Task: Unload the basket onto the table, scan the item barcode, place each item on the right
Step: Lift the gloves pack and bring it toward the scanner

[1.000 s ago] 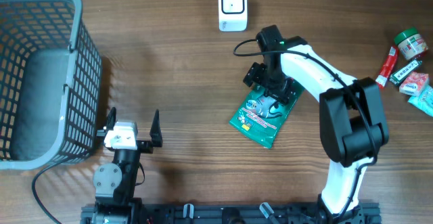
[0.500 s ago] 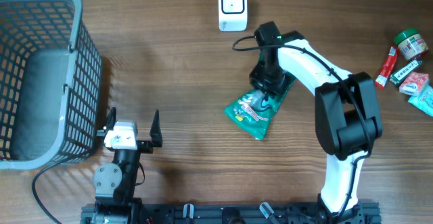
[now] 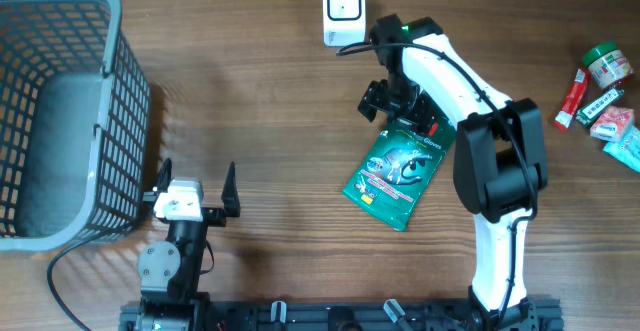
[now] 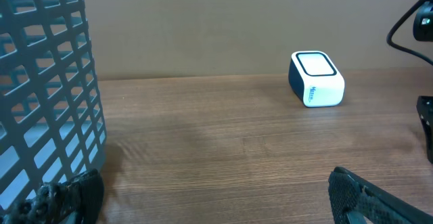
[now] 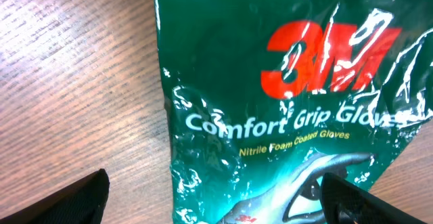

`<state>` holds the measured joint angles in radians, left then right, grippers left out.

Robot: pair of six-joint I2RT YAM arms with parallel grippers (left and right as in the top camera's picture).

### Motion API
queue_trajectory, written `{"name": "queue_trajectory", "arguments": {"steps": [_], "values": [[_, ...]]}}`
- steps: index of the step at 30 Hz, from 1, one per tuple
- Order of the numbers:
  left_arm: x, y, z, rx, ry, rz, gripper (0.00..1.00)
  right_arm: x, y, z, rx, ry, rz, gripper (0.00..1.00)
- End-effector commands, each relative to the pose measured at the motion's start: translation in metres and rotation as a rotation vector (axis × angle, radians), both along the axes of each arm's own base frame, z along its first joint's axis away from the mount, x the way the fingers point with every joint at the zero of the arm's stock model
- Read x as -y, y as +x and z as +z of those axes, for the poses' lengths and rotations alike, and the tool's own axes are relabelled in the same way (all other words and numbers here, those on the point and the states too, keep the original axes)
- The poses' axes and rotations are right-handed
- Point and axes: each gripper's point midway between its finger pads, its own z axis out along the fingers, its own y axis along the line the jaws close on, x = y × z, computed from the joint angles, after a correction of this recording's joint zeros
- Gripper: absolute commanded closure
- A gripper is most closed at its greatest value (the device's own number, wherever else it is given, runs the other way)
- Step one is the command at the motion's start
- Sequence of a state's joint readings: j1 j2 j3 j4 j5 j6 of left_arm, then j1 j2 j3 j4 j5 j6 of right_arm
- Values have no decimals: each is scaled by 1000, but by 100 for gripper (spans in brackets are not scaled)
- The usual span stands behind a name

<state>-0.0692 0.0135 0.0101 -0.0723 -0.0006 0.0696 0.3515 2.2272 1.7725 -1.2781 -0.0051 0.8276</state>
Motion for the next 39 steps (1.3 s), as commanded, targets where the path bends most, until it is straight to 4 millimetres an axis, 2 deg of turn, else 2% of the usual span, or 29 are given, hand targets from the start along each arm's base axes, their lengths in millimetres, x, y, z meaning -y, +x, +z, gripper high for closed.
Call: {"name": "queue_trajectory", "arguments": {"steps": [1, 4, 9, 10, 12, 13, 14, 18, 20, 21, 28, 31, 35, 39], "values": [[2, 0, -1, -1, -7, -11, 0, 5, -8, -13, -3, -112, 40, 1], [2, 0, -1, -1, -7, -11, 0, 8, -16, -28, -1, -188, 40, 0], [2, 0, -1, -1, -7, -11, 0, 13, -38, -54, -82, -209, 2, 2], [2, 0, -1, -1, -7, -11, 0, 13, -39, -61, -90, -212, 3, 7], [2, 0, -1, -1, -7, -11, 0, 14, -41, -70, -98, -216, 2, 33], [2, 0, -1, -1, -7, -11, 0, 14, -42, -72, -101, -217, 2, 40], [2, 0, -1, -1, -7, -11, 0, 15, -43, -76, -108, -220, 3, 44], [2, 0, -1, -1, -7, -11, 0, 20, -52, -94, -155, -225, 17, 42], [2, 0, -1, -1, -7, -11, 0, 22, -59, -101, -190, -223, 10, 24], [2, 0, -1, -1, -7, -11, 0, 23, -62, -101, -205, -224, 9, 18], [2, 0, -1, -1, -7, -11, 0, 30, -77, -81, -282, -257, 10, 10], [2, 0, -1, -1, -7, -11, 0, 29, -78, -91, -273, -234, 36, 8], [2, 0, -1, -1, -7, -11, 0, 24, -88, -117, -266, -145, 54, 14], [2, 0, -1, -1, -7, -11, 0, 41, -108, -128, -315, -145, 43, 19]]}}
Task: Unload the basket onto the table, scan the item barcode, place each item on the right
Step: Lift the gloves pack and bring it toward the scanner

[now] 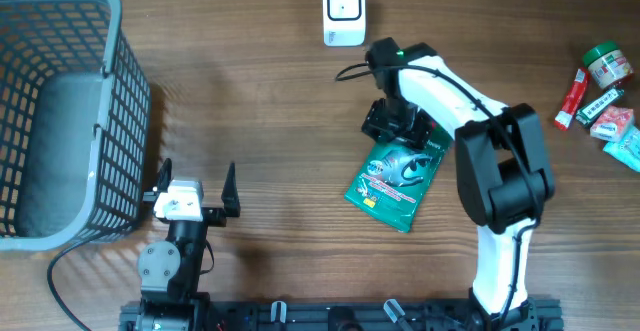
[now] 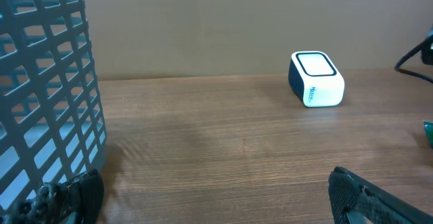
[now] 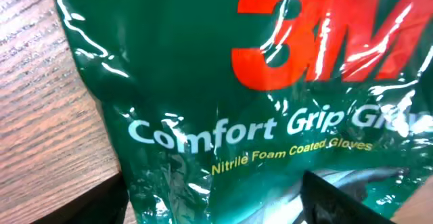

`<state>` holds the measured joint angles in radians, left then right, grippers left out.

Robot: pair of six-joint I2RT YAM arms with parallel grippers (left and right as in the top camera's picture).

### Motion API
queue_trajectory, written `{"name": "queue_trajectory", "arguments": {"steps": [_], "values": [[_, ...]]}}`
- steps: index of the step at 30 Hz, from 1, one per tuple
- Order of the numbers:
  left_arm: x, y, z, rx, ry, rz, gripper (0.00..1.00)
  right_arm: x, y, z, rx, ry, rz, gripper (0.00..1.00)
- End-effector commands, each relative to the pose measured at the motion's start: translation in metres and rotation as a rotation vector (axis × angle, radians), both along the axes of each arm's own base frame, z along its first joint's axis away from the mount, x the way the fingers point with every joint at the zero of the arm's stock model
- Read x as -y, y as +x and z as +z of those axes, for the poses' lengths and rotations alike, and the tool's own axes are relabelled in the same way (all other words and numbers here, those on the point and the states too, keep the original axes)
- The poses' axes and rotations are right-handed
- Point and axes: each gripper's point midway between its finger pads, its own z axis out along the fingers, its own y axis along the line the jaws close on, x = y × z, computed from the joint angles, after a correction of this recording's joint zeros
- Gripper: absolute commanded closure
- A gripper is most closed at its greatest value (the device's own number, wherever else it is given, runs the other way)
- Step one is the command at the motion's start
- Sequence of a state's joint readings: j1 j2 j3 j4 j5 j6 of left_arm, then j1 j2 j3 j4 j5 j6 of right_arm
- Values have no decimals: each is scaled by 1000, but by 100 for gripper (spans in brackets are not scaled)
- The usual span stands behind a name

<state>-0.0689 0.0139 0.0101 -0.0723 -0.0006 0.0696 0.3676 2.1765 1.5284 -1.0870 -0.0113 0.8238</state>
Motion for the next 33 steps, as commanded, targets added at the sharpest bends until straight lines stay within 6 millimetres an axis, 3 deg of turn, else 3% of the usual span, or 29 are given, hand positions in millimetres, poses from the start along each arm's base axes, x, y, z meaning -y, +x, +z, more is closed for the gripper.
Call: {"name": "queue_trajectory", "arguments": {"steps": [1, 6, 8, 10, 13, 15, 19, 22, 23, 27, 31, 33], "values": [[2, 0, -1, -1, -7, -11, 0, 41, -89, -98, -318, -125, 53, 31], [2, 0, -1, 0, -7, -11, 0, 45, -103, -108, -330, -121, 61, 55], [2, 0, -1, 0, -7, -11, 0, 47, -111, -110, -343, -121, 55, 95], [2, 0, -1, 0, -7, -11, 0, 45, -106, -109, -332, -115, 58, 95], [2, 0, -1, 0, -7, -11, 0, 35, -84, -96, -291, -80, 83, 96], [2, 0, -1, 0, -7, -11, 0, 10, -63, -79, -241, 52, 131, 96], [2, 0, -1, 0, -7, -11, 0, -48, -25, -23, -59, 395, 248, 96], [2, 0, -1, 0, -7, -11, 0, -90, -3, 43, 138, 699, 407, 96], [2, 0, -1, 0, -7, -11, 0, -105, 1, 74, 224, 838, 490, 96], [2, 0, -1, 0, -7, -11, 0, -125, 6, 150, 433, 1194, 652, 96], [2, 0, -1, 0, -7, -11, 0, -128, -10, 222, 742, 1676, 910, 95], [2, 0, -1, 0, -7, -11, 0, -127, -11, 227, 810, 1708, 969, 96]]}}
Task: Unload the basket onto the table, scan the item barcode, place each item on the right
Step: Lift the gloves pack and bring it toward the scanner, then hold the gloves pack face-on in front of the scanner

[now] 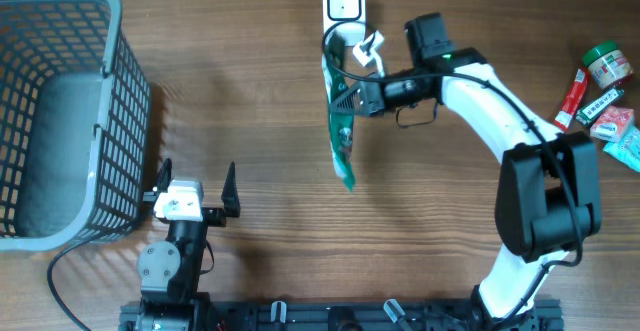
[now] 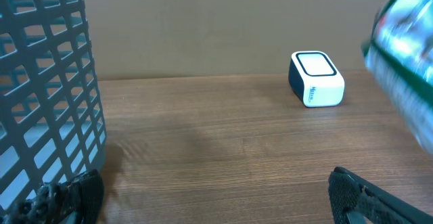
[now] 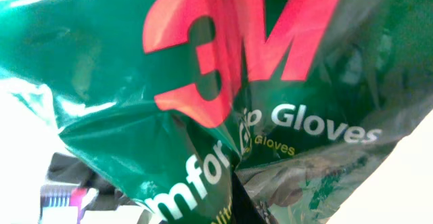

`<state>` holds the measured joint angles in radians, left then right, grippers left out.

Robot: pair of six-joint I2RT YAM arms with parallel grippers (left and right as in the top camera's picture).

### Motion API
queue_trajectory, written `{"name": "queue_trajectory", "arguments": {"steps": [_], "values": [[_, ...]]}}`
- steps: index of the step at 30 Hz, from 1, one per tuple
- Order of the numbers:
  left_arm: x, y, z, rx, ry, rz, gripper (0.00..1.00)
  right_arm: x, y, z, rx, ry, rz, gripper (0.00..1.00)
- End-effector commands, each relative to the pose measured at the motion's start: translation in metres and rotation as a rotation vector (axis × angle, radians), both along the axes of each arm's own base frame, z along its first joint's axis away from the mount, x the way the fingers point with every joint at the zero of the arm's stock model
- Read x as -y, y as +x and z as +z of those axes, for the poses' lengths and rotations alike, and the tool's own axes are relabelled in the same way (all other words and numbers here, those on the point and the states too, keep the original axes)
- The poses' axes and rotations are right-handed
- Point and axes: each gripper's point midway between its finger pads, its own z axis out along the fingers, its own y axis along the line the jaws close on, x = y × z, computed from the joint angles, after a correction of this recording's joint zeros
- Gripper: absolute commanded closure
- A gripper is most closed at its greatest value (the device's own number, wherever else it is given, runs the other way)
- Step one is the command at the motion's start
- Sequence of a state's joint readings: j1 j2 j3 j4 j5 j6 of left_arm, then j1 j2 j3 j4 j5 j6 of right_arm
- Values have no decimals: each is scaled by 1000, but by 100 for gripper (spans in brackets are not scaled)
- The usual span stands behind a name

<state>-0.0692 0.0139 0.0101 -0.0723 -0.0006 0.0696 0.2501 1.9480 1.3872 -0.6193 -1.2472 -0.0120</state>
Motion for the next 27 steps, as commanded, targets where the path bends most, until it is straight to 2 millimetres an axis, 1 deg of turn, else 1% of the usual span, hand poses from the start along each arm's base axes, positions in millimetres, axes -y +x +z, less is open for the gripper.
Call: {"name": "queue_trajectory", "arguments": {"steps": [1, 6, 9, 10, 11, 13, 14, 15, 19, 22, 24, 27], "values": [[2, 0, -1, -1, -7, -11, 0, -1, -26, 54, 200, 389, 176, 96], [2, 0, -1, -1, -7, -11, 0, -5, -18, 60, 320, 409, 204, 95], [2, 0, -1, 0, -7, -11, 0, -6, -13, 64, 277, 399, 204, 96], [2, 0, -1, -1, -7, -11, 0, -8, -8, 69, 201, 381, 200, 95], [2, 0, -1, 0, -7, -11, 0, -8, -3, 74, 35, 344, 181, 95], [2, 0, -1, -1, -7, -11, 0, -9, 1, 80, -190, 292, 151, 95], [2, 0, -1, 0, -7, -11, 0, -9, 2, 81, -326, 261, 132, 95], [2, 0, -1, -1, -7, -11, 0, -9, 2, 81, -406, 242, 120, 96], [2, 0, -1, 0, -7, -11, 0, -9, 0, 79, -823, 141, 55, 96], [2, 0, -1, -1, -7, -11, 0, -8, 0, 75, -926, 116, 26, 96], [2, 0, -1, 0, -7, -11, 0, -8, -3, 72, -1066, 83, 10, 96], [2, 0, -1, 0, -7, -11, 0, -7, -6, 68, -1227, 42, -17, 96]]}}
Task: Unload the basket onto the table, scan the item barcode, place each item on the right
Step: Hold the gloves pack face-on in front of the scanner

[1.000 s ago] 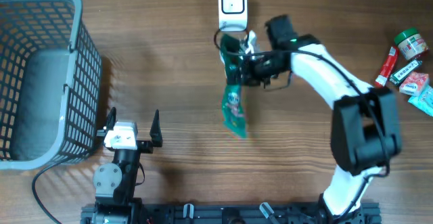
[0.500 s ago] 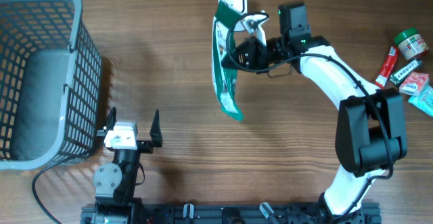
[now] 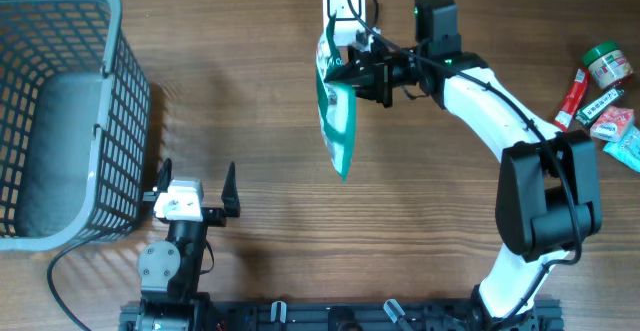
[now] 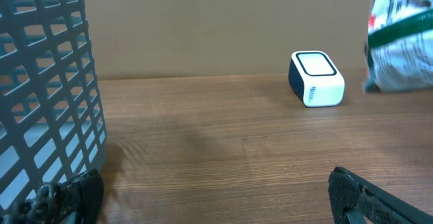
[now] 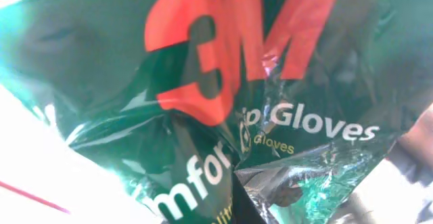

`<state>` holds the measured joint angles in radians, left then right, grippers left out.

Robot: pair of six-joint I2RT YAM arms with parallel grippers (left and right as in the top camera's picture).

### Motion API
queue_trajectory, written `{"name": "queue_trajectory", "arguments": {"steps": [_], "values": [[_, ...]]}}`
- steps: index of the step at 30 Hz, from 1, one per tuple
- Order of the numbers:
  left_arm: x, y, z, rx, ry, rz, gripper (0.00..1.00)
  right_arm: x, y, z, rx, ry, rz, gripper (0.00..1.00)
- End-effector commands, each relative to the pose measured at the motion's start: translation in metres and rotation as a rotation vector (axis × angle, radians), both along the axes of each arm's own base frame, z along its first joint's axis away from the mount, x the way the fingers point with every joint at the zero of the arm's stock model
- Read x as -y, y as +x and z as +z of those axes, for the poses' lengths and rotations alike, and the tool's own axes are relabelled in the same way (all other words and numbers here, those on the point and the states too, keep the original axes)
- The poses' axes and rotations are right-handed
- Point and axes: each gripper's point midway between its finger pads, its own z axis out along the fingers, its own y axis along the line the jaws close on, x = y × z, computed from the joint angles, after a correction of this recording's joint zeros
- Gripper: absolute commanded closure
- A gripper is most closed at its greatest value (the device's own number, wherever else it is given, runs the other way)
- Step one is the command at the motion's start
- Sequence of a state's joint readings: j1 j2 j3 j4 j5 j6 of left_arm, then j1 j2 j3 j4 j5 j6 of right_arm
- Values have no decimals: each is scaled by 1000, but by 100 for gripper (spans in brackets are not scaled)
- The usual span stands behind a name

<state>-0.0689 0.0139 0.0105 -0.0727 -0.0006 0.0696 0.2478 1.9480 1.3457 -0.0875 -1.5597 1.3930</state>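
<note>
The green 3M glove packet [image 3: 335, 111] hangs in the air just in front of the white scanner box at the back of the table. My right gripper [image 3: 362, 68] is shut on the packet's top edge; the packet [image 5: 230, 95] fills the right wrist view and hides the fingers. In the left wrist view the packet [image 4: 402, 41] hangs at the right, beside the scanner [image 4: 316, 79]. My left gripper [image 3: 196, 186] stands open low over the table near the front, with nothing between its fingers [image 4: 372, 197].
A grey wire basket [image 3: 60, 111] stands at the left. Small packets and a green-lidded jar [image 3: 608, 63] lie at the far right edge. The scanner's cable runs off the back edge.
My right gripper has shifted the hanging packet slightly toward the scanner and turned it, so a pale printed side now faces the left wrist camera. The left arm has not moved.
The packet lay flat at the table's middle with my right gripper open above its top edge. The gripper then sat lower on that edge. Later it was shut on the packet, held up by the scanner, where it hangs now, turned a little.
</note>
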Motion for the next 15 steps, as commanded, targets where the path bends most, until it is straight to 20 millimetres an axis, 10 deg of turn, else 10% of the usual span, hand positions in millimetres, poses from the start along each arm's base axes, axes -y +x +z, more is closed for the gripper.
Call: {"name": "queue_trajectory", "arguments": {"steps": [1, 10, 15], "values": [[2, 0, -1, 0, -7, -11, 0, 3, -12, 6, -325, -45, 50, 96], [2, 0, -1, -1, -7, -11, 0, 22, -4, -6, -705, -136, -25, 96], [2, 0, -1, 0, -7, -11, 0, 26, 28, -29, -384, -191, -211, 96]]}}
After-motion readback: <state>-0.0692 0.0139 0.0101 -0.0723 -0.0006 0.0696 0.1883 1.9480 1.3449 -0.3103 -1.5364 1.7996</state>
